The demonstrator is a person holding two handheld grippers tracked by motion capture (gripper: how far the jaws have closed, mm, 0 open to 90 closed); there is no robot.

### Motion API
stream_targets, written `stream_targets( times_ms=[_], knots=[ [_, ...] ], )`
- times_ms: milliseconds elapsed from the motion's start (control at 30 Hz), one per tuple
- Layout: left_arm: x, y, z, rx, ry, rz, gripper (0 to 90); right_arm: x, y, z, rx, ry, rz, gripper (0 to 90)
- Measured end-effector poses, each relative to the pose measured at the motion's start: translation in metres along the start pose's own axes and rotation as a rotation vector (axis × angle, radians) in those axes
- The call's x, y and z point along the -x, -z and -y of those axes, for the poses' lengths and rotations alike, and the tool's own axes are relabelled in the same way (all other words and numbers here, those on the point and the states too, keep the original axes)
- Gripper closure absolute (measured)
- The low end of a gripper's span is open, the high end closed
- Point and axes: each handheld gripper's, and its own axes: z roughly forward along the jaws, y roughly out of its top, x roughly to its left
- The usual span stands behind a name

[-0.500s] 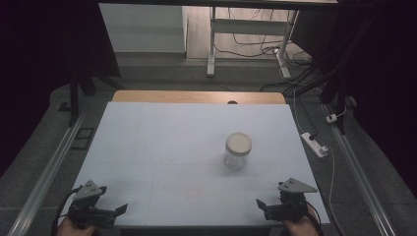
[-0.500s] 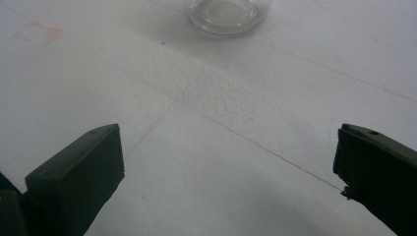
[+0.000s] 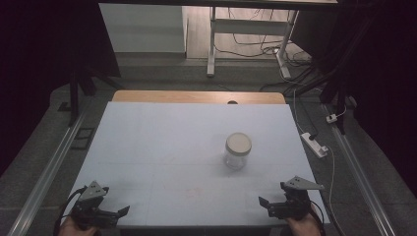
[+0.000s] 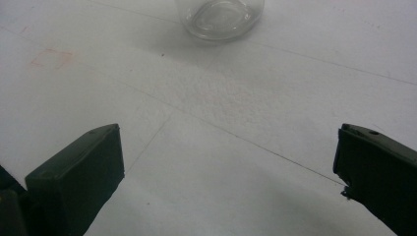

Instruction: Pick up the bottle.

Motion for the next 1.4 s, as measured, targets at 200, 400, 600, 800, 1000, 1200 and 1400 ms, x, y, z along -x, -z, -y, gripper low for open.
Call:
stream_targets(
  times_ms=[200,400,600,800,1000,1200,1400],
  knots=[
    [0.001,-0.002,-0.001,-0.022,-0.007,-0.012,1.0,0.000,-0.001,0.000,-0.010,0.002,-0.008,0.0],
    [0.003,-0.003,-0.002,-0.033,-0.017,-0.016,1.0,0.000,-0.002,-0.001,-0.017,0.007,-0.008,0.0],
    [0.003,-0.004,-0.002,-0.047,-0.015,-0.027,1.3,-0.002,-0.001,-0.001,-0.015,0.016,-0.004,0.0],
    [0.003,-0.004,-0.002,-0.043,-0.019,-0.026,1.3,-0.004,0.000,-0.004,0.006,0.026,-0.012,0.0],
    [0.003,-0.004,-0.002,-0.044,-0.018,-0.025,1.3,-0.004,0.000,-0.005,0.012,0.036,-0.018,0.0],
    [0.003,-0.005,-0.002,-0.049,-0.015,-0.024,1.3,-0.005,-0.004,-0.008,0.016,0.055,-0.054,0.0],
    [0.003,-0.005,-0.002,-0.050,-0.013,-0.025,1.3,-0.008,-0.009,-0.010,0.014,0.087,-0.072,0.0]
  ],
)
